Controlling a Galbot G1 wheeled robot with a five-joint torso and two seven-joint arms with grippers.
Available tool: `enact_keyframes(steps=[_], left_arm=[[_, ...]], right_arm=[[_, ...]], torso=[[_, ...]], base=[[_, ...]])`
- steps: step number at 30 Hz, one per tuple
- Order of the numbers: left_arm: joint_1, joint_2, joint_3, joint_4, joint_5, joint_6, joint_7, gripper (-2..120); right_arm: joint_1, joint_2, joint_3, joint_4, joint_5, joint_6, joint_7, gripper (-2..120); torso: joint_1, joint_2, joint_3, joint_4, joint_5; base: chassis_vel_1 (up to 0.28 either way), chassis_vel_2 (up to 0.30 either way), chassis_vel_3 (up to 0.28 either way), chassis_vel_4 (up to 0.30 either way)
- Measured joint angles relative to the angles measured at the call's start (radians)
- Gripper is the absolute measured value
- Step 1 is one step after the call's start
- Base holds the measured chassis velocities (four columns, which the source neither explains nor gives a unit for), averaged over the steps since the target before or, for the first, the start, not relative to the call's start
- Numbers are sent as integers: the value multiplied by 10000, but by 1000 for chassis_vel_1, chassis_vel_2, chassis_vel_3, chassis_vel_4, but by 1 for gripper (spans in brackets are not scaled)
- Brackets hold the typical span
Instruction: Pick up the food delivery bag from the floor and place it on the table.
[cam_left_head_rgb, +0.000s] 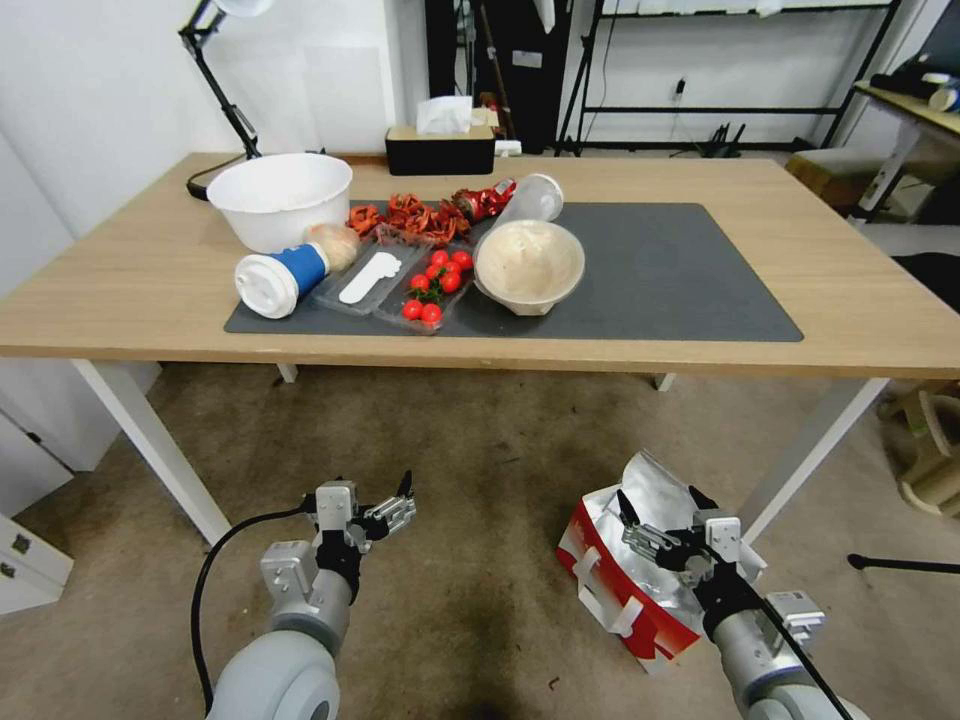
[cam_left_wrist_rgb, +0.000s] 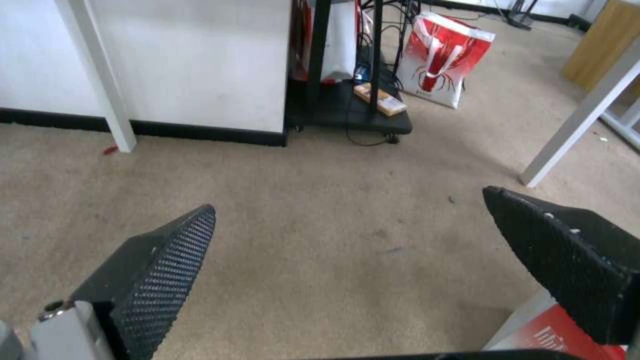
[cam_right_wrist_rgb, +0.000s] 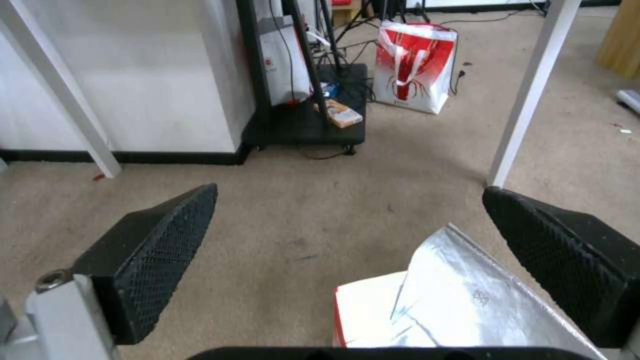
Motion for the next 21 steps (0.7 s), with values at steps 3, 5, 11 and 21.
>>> enact_keyframes(steps=[3,5,11,21], left_arm=[[-2,6,-3,37,-1,-7,43,100],[-14,7,-2,59,-2,-10,45,100],[-56,15,15,71,-12,-13,47,100],[-58,35,16,127,-19,-12,50,100]], right_arm=[[12,0,0,-64,-6,31,21,100],[17,0,1,-95,-21,50,24,100],[42,0,12,-160,-35,86,15,100],[67,0,9,-280,-53,227,-47,100]], torso=[[-61,-153,-91,-1,0],[-89,-228,-138,0,0],[-188,-481,-295,0,0],[-350,-920,-574,0,0]], base=[[0,0,0,0],[0,0,0,0],[0,0,0,0],[0,0,0,0]])
